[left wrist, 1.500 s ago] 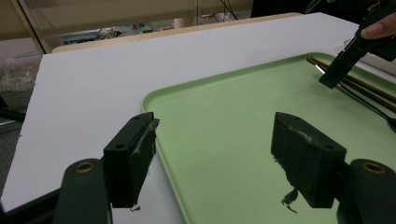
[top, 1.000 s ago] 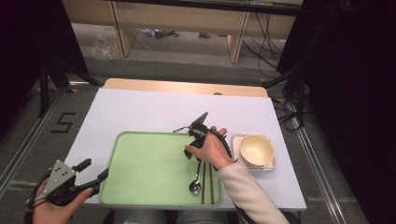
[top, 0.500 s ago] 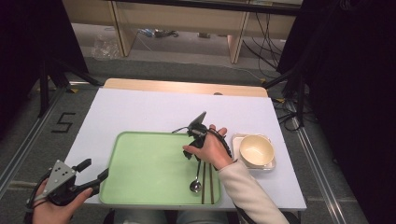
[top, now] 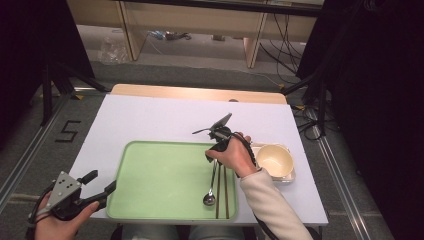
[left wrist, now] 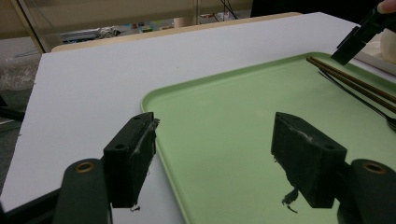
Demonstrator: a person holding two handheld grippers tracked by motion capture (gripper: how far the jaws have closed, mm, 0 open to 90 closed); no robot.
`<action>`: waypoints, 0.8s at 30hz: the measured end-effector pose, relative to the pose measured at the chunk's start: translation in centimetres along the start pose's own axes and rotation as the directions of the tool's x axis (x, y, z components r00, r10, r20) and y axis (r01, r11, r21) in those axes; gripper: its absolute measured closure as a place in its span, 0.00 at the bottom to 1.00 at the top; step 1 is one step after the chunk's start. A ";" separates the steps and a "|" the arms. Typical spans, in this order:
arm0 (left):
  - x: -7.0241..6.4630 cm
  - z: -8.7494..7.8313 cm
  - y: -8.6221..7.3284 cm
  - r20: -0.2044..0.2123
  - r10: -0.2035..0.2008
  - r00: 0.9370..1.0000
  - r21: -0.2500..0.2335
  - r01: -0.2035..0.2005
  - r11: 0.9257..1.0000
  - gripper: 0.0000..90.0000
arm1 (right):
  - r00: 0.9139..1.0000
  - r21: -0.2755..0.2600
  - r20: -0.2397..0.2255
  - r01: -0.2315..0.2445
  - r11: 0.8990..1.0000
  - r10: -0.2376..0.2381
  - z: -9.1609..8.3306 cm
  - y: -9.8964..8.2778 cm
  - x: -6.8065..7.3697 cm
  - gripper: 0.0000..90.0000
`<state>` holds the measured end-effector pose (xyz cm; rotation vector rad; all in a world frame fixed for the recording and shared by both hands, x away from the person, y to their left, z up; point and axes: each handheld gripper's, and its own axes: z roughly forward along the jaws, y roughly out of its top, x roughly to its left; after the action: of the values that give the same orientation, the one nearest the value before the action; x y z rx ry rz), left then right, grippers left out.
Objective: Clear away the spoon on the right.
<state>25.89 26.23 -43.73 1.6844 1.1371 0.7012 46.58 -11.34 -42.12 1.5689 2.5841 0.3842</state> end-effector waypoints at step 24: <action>0.1 0.1 0.0 -0.006 -0.005 1.000 0.004 0.005 1.000 0.34 | 0.992 -0.046 0.086 -0.086 0.995 0.090 -6.2 -2.2 -9.1 0.99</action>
<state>26.02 26.29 -43.77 1.6826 1.1475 0.7020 47.65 -21.40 -37.16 1.6507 2.4326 0.3665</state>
